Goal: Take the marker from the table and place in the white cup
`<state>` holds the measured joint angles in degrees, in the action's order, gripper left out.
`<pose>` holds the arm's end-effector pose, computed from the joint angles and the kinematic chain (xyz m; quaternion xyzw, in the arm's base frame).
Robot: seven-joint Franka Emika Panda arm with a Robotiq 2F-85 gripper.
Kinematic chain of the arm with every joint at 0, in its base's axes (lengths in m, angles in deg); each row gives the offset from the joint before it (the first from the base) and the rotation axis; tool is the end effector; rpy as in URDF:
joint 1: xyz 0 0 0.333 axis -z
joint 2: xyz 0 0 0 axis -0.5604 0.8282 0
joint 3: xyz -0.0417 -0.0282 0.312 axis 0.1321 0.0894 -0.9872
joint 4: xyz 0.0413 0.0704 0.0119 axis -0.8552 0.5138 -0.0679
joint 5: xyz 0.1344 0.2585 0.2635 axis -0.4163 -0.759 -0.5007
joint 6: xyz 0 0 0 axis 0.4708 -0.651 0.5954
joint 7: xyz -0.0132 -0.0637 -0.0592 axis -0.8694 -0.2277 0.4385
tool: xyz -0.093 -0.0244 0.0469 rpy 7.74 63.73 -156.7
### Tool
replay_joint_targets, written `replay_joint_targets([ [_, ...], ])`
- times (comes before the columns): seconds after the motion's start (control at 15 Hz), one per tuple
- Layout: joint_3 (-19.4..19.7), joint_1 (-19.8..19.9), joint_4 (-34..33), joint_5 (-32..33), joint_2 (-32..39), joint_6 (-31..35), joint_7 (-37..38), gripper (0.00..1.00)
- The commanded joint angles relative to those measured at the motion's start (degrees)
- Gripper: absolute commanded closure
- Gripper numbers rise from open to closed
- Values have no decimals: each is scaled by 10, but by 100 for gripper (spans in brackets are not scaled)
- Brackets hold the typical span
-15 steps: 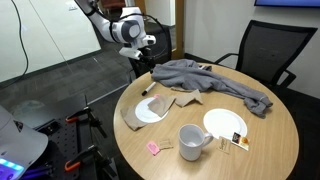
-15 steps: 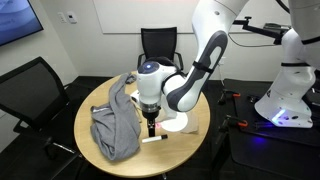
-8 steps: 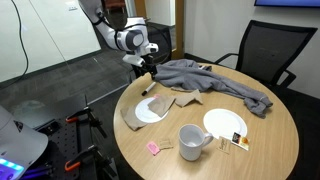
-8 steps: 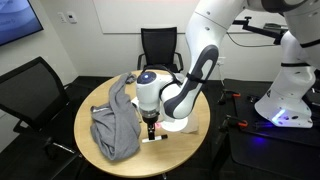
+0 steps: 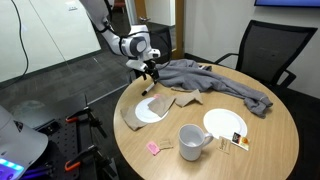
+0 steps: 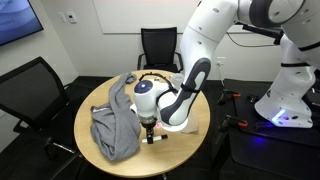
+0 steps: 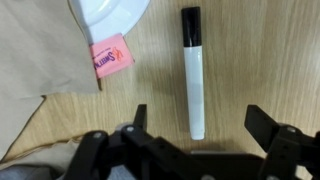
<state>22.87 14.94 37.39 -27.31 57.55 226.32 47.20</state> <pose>0.5772 0.2340 0.0668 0.9817 0.1879 0.0152 0.0258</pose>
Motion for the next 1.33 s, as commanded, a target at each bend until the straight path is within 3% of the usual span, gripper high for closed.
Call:
replay_joint_targets([
  [0.0,10,-9,-25,-14,18,-22,9,0],
  [0.27,12,-10,-33,-18,27,-31,9,0],
  [0.6,13,-11,-48,-17,38,-52,8,18],
  [0.73,13,-11,-55,-16,44,-64,7,18],
  [0.87,13,-11,-62,-16,50,-75,7,30],
  [1.0,13,-12,-68,-15,56,-83,7,34],
  [1.07,12,-11,-71,-15,59,-86,6,49],
  [1.13,13,-13,-73,-14,62,-87,7,58],
  [1.27,12,-14,-77,-13,68,-91,8,67],
])
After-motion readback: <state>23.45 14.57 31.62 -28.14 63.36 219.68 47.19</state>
